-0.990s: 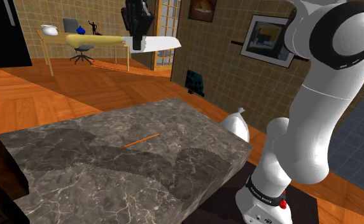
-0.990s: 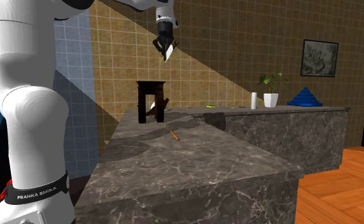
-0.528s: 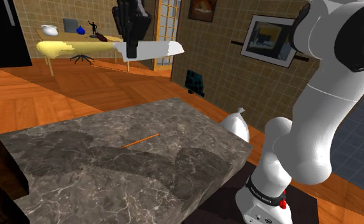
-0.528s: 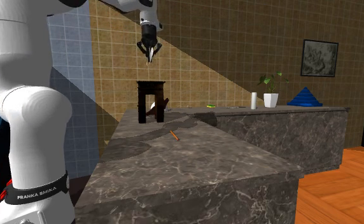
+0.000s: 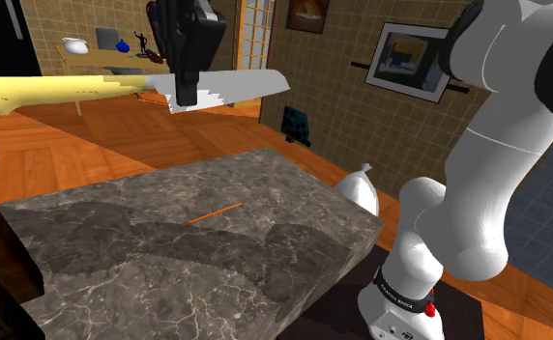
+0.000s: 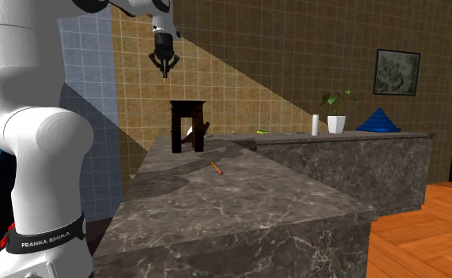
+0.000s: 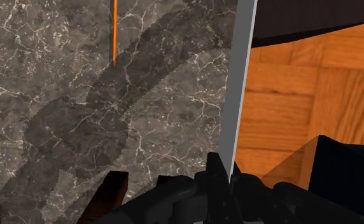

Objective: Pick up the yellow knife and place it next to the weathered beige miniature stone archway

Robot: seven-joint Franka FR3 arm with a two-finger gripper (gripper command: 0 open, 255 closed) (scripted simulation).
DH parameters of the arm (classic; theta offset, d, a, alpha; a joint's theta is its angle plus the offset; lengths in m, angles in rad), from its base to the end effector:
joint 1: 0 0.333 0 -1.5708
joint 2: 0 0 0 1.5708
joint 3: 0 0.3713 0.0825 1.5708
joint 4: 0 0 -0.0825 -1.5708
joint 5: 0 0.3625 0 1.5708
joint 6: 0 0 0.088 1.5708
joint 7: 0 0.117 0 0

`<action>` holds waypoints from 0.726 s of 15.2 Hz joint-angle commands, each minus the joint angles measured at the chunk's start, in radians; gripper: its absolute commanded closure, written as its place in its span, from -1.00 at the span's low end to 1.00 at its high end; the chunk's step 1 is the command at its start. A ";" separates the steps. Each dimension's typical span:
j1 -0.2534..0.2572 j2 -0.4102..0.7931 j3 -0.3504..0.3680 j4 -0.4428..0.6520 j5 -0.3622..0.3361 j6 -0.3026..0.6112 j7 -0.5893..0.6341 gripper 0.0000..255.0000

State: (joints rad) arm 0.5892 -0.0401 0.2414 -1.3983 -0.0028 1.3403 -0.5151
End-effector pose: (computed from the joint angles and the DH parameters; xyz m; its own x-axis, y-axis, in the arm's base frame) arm 0.3285 0.3648 0.7453 0.2240 0.9743 -0.0226 0.9746 -0.2241 0.0013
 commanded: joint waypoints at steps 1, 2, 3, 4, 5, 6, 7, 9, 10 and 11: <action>0.027 0.019 0.030 0.018 -0.003 0.001 0.058 1.00; 0.039 0.028 0.044 0.028 -0.005 -0.001 0.084 1.00; 0.052 0.038 0.058 0.040 -0.007 -0.004 0.111 1.00; 0.066 0.049 0.072 0.053 -0.010 -0.007 0.138 1.00; 0.080 0.062 0.086 0.068 -0.014 -0.010 0.165 1.00; 0.095 0.076 0.100 0.085 -0.019 -0.014 0.192 1.00; 0.110 0.092 0.113 0.104 -0.024 -0.018 0.219 1.00; 0.134 0.118 0.133 0.135 -0.034 -0.026 0.260 1.00; 0.132 0.108 0.131 0.108 -0.030 -0.008 0.258 1.00; 0.130 0.098 0.129 0.082 -0.026 0.009 0.256 1.00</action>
State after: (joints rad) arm 0.7168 0.0650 0.3689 -1.2955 -0.0318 1.3345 -0.2654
